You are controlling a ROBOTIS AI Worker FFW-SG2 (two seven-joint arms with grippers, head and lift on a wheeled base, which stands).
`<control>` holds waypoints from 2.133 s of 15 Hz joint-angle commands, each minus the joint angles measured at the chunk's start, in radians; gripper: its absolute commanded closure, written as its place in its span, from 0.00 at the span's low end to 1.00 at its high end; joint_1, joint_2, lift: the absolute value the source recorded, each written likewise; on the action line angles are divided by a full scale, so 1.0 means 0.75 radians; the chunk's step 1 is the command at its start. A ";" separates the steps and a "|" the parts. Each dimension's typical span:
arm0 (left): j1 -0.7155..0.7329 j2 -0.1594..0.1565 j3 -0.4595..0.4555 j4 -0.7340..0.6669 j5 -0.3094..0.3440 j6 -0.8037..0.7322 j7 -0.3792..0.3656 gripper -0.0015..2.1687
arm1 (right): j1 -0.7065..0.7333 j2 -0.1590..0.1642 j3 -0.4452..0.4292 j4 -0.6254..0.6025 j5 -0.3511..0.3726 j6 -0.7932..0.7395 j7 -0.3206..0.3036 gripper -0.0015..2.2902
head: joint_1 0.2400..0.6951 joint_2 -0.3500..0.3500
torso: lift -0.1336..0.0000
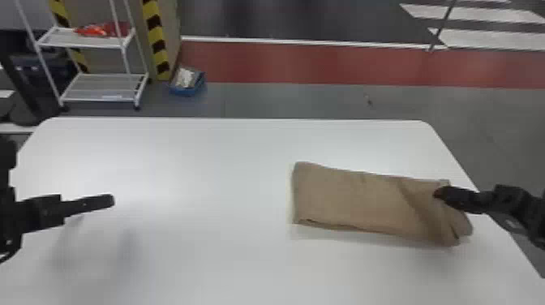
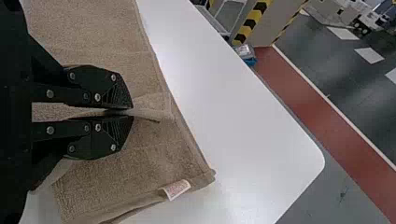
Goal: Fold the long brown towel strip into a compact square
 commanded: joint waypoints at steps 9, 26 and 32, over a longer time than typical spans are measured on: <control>0.010 -0.027 0.004 -0.008 -0.024 0.001 0.002 0.04 | -0.119 -0.165 0.016 0.244 0.043 0.007 -0.057 0.00 | 1.00 0.30 | 0.07; 0.020 -0.025 0.014 0.004 -0.030 -0.019 0.002 0.04 | -0.108 -0.153 0.145 0.410 0.266 -0.344 -0.055 0.12 | 1.00 0.25 | 0.07; 0.024 -0.016 0.025 0.006 -0.024 -0.023 -0.004 0.04 | -0.100 -0.124 0.158 0.412 0.280 -0.372 -0.039 0.30 | 1.00 0.28 | 0.07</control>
